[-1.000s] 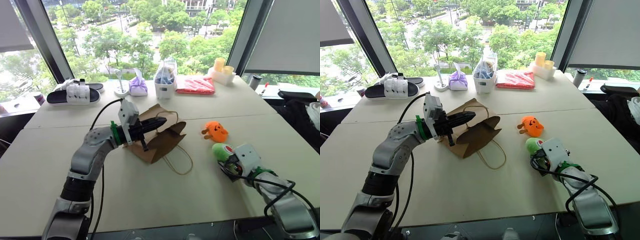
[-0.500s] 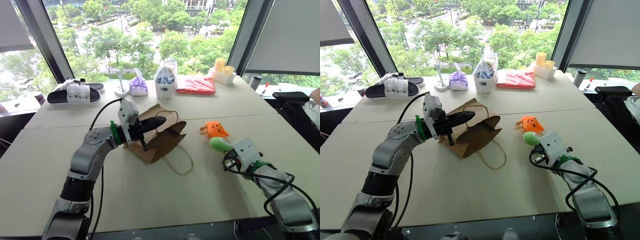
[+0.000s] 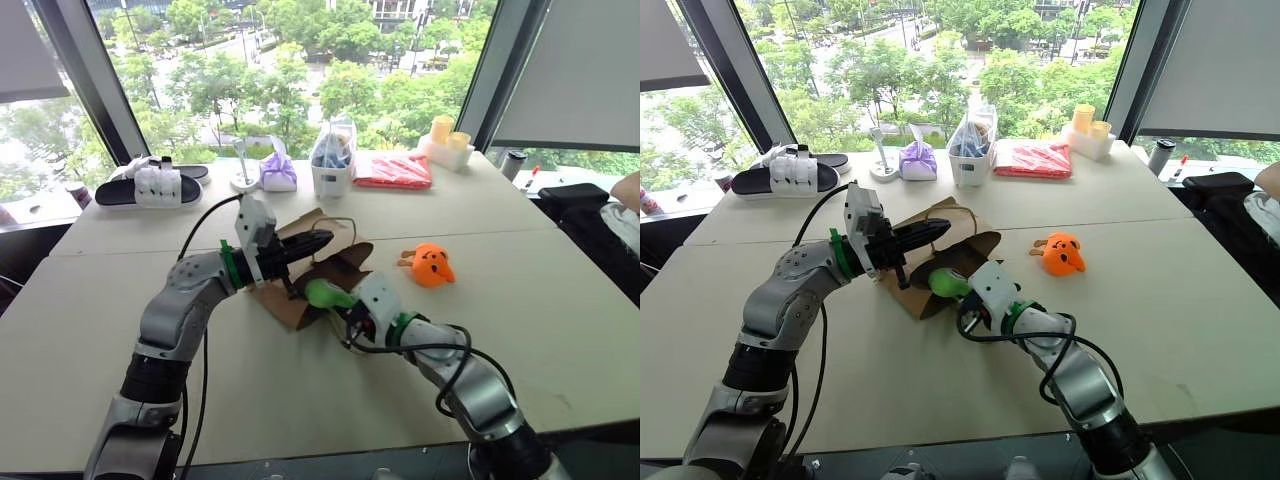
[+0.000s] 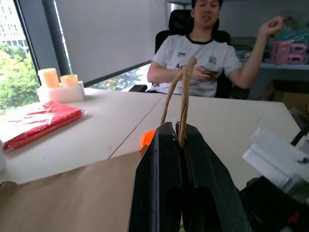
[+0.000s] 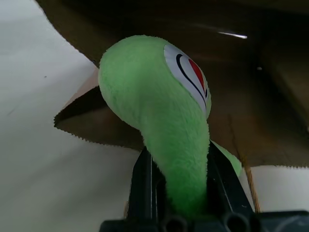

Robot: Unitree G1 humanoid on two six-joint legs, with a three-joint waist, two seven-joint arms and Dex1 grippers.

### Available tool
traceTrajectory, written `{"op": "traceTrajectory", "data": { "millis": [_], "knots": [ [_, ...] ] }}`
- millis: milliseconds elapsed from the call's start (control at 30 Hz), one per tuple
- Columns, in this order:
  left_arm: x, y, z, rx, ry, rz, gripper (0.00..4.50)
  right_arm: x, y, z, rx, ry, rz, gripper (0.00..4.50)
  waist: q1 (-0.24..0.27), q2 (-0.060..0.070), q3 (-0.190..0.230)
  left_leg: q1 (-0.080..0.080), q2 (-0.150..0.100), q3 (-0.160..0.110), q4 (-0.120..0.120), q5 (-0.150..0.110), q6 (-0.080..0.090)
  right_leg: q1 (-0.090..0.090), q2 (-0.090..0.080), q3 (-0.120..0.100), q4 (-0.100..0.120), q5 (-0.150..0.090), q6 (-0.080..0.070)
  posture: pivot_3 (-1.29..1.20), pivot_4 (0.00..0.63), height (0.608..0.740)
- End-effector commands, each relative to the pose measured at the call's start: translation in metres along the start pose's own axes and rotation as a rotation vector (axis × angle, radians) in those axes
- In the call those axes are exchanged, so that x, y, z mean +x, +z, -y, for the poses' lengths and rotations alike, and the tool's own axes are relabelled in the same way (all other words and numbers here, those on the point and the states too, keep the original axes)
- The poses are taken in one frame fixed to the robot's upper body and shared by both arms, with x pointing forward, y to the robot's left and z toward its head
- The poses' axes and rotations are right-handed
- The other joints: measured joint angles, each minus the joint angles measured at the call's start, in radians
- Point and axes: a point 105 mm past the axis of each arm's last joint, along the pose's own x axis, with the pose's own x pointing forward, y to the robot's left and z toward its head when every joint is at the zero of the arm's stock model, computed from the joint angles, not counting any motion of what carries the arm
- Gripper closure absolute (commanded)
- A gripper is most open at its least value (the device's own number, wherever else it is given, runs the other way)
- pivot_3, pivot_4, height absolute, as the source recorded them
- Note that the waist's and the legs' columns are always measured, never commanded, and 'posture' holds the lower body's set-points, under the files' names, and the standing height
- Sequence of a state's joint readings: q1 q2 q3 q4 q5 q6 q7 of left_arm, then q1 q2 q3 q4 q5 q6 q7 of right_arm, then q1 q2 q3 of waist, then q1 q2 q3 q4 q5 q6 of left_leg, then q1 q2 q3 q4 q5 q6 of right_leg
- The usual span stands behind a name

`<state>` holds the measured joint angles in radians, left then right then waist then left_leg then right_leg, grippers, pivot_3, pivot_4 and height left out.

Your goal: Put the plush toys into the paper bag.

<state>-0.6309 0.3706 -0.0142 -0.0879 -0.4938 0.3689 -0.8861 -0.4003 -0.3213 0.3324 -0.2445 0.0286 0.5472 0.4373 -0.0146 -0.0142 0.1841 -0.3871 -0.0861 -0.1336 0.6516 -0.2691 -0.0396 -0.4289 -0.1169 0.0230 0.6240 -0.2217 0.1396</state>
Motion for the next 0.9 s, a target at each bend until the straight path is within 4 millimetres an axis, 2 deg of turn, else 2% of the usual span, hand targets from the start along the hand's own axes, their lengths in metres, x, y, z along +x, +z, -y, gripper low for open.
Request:
{"op": "traceTrajectory", "data": {
  "millis": [33, 167, 333, 433, 533, 633, 767, 833, 900],
  "knots": [
    [-0.001, 0.015, 0.004, 0.026, -0.007, 0.044, 4.5, 0.02, 0.025, 0.0, -0.081, -0.006, 0.103, 4.48, -0.003, 0.0, 0.0, 0.0, 0.0, 0.0, 0.0, 0.0, 0.0, 0.0, 0.0, 0.0, 0.0, 0.0, 0.0, 0.0, 0.15, 0.74],
    [-0.002, 0.014, 0.008, 0.016, -0.011, 0.037, 4.5, 0.044, 0.035, -0.001, -0.069, 0.019, 0.145, 4.48, -0.005, 0.0, 0.0, 0.0, 0.0, 0.0, -0.002, 0.004, -0.006, -0.001, 0.0, 0.0, 0.001, 0.0, 0.0, 0.0, 0.15, 0.74],
    [-0.002, 0.015, 0.009, 0.012, 0.003, 0.043, 4.5, 0.062, 0.042, -0.007, -0.07, 0.063, 0.183, 4.48, -0.005, 0.0, 0.0, 0.0, 0.0, 0.0, -0.002, 0.004, -0.006, -0.001, 0.0, 0.0, 0.001, 0.0, 0.0, 0.0, 0.15, 0.74],
    [-0.003, 0.014, 0.01, 0.005, 0.018, 0.041, 4.5, 0.07, 0.048, -0.011, -0.052, 0.087, 0.215, 3.37, -0.006, 0.0, 0.0, 0.0, 0.0, 0.0, -0.002, 0.004, -0.006, -0.001, 0.0, 0.0, 0.001, 0.0, 0.0, 0.0, 0.15, 0.74],
    [-0.003, 0.013, 0.01, -0.004, 0.037, 0.04, 4.5, 0.07, 0.046, -0.014, -0.069, 0.1, 0.215, 1.88, -0.007, 0.0, 0.0, 0.0, 0.0, -0.001, -0.002, 0.004, -0.006, -0.002, 0.0, 0.0, 0.003, 0.0, 0.0, 0.0, 0.15, 0.74],
    [-0.004, 0.01, 0.01, 0.004, 0.046, 0.032, 4.5, 0.055, 0.044, -0.012, -0.08, 0.108, 0.21, 0.35, -0.002, 0.0, 0.0, 0.0, 0.0, -0.001, -0.002, 0.004, -0.007, -0.003, 0.0, 0.0, 0.003, 0.0, 0.0, 0.0, 0.15, 0.74],
    [-0.005, 0.007, 0.01, 0.008, 0.047, 0.023, 4.5, 0.02, 0.055, 0.008, -0.129, 0.043, 0.227, 0.35, -0.001, 0.0, 0.0, 0.0, 0.0, -0.001, -0.002, 0.004, -0.006, -0.003, 0.0, 0.0, 0.003, 0.0, 0.0, 0.0, 0.15, 0.74],
    [-0.006, 0.005, 0.01, 0.007, 0.048, 0.022, 4.5, -0.006, 0.06, 0.023, -0.119, -0.007, 0.226, 0.35, 0.0, 0.0, 0.0, -0.001, 0.0, -0.002, -0.002, 0.003, -0.006, -0.003, 0.0, 0.0, 0.003, 0.0, 0.0, 0.0, 0.15, 0.74],
    [-0.006, 0.004, 0.009, 0.006, 0.055, 0.022, 4.5, -0.044, 0.06, 0.045, -0.111, -0.072, 0.202, 0.35, 0.007, 0.0, 0.0, -0.001, 0.0, -0.002, -0.002, 0.003, -0.005, -0.003, 0.0, 0.0, 0.003, 0.0, 0.0, 0.0, 0.15, 0.74]
  ]
}}
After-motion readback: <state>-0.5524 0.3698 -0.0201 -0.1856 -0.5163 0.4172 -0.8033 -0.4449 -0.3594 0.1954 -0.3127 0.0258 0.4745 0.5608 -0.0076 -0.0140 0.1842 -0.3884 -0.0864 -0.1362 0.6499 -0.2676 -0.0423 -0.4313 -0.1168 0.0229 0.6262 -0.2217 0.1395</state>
